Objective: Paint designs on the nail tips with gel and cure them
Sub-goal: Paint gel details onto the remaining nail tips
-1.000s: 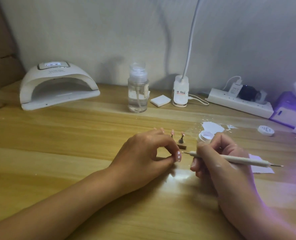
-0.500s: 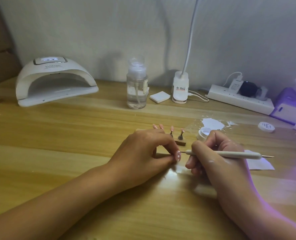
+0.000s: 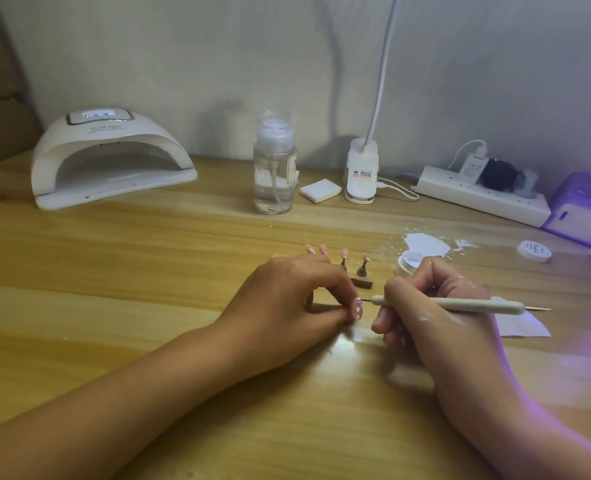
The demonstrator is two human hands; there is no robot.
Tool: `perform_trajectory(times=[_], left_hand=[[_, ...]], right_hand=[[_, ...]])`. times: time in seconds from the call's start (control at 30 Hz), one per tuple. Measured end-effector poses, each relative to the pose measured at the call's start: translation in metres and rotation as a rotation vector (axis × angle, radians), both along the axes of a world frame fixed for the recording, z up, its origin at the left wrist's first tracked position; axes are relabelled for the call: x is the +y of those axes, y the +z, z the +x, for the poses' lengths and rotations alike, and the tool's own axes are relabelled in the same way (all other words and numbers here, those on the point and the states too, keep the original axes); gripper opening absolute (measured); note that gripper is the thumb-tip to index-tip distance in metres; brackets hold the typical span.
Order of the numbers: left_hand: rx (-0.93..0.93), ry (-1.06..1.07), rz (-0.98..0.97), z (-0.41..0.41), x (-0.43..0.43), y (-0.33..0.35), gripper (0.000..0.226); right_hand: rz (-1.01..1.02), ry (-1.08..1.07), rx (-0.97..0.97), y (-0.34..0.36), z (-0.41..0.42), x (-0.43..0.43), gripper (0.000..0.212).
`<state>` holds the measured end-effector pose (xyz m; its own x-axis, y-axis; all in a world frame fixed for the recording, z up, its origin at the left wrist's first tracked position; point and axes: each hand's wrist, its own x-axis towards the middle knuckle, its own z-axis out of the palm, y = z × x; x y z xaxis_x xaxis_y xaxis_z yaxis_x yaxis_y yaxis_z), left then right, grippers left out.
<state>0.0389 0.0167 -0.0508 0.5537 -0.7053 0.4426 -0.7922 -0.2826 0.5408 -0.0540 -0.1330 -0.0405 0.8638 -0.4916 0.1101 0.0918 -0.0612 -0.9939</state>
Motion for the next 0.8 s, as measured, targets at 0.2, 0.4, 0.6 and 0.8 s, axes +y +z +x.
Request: perform_trajectory(times=[0.2, 0.4, 0.6, 0.8], left_hand=[[-0.004, 0.003, -0.007, 0.000, 0.000, 0.000, 0.013], [-0.028, 0.008, -0.023, -0.001, 0.000, 0.000, 0.015], [-0.011, 0.111, -0.219, 0.001, 0.006, 0.003, 0.014], [0.053, 0.285, -0.232, 0.028, 0.027, 0.014, 0.016]], right_hand=[[0.037, -0.037, -0.039, -0.001, -0.002, -0.002, 0.027], [0.087, -0.105, -0.156, 0.000, -0.004, -0.005, 0.035], [0.110, -0.139, -0.206, -0.001, -0.007, -0.010, 0.032], [0.146, -0.109, -0.155, -0.003, -0.004, -0.014, 0.042]])
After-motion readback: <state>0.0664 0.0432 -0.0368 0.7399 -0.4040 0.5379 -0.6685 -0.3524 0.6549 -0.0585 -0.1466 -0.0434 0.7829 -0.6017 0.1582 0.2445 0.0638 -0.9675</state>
